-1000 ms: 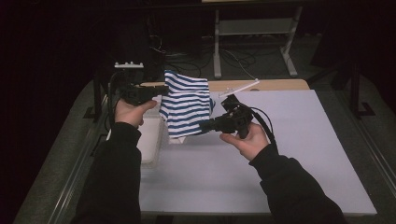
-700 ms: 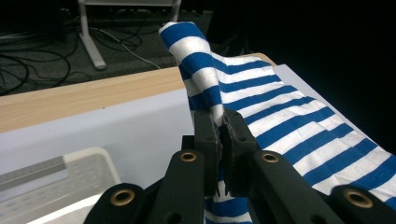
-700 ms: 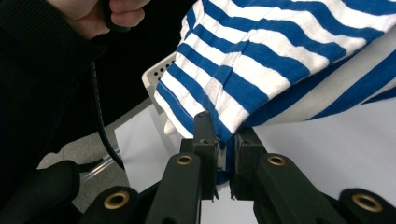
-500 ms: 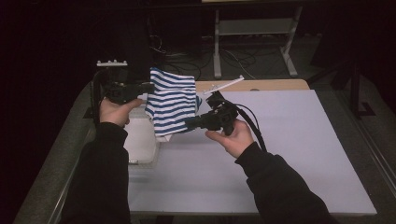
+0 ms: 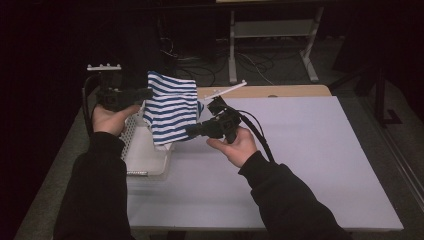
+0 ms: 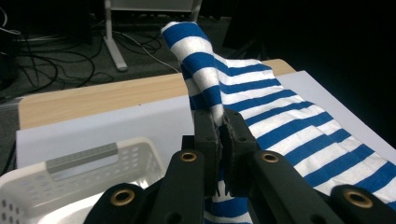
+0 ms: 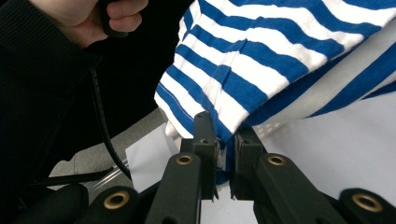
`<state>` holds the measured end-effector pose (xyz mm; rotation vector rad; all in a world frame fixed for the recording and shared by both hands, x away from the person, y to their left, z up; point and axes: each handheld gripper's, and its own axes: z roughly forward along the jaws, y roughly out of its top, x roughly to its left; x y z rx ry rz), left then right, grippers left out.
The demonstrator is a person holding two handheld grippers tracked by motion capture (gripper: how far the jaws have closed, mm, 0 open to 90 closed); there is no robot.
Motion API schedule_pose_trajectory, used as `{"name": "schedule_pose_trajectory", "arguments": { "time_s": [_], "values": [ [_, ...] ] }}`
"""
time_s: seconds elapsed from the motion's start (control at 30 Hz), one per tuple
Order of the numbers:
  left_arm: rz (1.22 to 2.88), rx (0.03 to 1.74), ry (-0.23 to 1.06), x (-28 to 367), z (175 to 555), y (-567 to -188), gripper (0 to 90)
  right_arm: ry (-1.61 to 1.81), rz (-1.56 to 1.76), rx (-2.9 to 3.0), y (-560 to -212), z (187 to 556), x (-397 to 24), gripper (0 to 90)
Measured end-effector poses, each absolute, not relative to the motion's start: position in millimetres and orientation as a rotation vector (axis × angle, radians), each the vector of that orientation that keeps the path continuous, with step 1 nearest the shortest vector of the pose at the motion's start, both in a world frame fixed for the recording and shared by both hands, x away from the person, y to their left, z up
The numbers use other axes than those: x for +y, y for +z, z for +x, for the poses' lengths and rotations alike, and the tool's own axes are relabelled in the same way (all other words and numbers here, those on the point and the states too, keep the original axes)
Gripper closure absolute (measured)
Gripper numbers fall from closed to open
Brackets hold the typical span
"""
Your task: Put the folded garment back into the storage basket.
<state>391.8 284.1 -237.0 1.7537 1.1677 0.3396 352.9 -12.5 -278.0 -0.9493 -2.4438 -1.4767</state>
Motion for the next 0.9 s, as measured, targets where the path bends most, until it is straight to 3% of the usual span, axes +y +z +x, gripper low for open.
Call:
{"name": "schedule_pose_trajectory", "arguments": {
  "time_s": [0.9],
  "values": [
    [1.737, 1.207, 0.406, 330, 384, -238, 84.8, -1.475, -0.926, -2.398, -284, 359, 37, 81.9]
  ]
}}
